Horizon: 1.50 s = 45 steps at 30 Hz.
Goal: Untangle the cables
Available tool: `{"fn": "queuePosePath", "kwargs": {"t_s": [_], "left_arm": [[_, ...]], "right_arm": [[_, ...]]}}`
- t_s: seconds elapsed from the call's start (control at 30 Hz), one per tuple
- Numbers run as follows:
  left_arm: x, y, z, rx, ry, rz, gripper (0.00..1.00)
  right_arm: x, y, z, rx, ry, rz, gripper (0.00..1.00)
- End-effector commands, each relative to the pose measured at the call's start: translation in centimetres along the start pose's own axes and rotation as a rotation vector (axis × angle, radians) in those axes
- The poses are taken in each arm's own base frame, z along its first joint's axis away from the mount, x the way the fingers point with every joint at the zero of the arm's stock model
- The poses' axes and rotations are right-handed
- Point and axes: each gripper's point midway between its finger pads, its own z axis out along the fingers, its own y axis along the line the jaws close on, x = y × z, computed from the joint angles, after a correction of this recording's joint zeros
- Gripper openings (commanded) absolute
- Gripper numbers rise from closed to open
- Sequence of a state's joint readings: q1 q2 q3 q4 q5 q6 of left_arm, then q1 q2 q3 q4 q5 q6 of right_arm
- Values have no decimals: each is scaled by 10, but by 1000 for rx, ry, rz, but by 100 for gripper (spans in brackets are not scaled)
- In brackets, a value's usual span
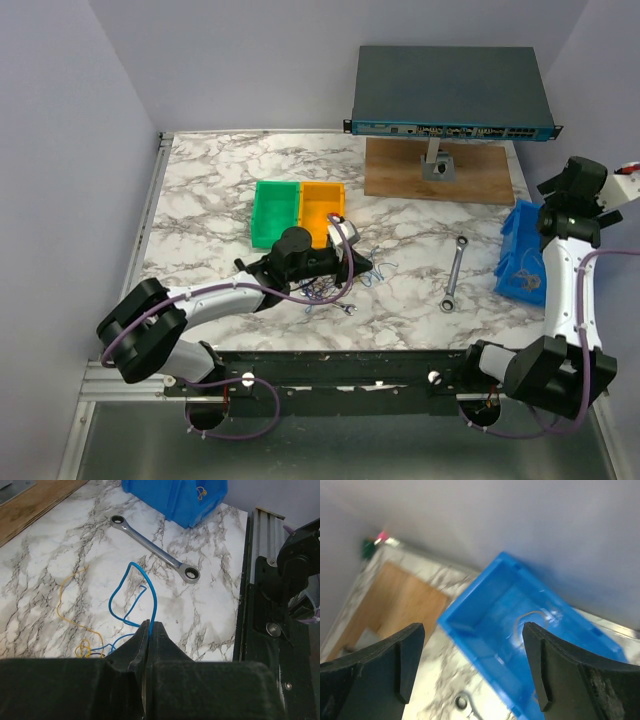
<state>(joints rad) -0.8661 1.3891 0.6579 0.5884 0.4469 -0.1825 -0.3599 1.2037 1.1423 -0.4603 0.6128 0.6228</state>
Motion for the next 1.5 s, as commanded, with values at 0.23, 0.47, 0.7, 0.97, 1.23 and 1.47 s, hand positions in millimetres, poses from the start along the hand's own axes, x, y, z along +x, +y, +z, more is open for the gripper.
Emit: {"fn": "queuePosePath", "kwargs": {"t_s": [0.23,0.47,0.7,0.97,1.23,1.47], "left_arm": [[-23,-8,-5,9,-38,37,0],[-27,6,-14,-95,-59,40,0],[-33,33,-32,-242,-107,38,0],[-39,56,-58,-318,-185,-18,0],[-45,61,-72,-329,-229,-40,0],[-50,74,-91,-409,-263,-49,0]], "right_arm": [[93,91,-97,-867,367,-145,87],[159,123,-179,-1166,438,-250,84],[199,138,-236,-1428,437,-223,81],[264,152,-284,-1582,424,-294,78],[309,133,-303,-1707,436,-348,74],[322,116,-330,-1843,448,-403,73]]}}
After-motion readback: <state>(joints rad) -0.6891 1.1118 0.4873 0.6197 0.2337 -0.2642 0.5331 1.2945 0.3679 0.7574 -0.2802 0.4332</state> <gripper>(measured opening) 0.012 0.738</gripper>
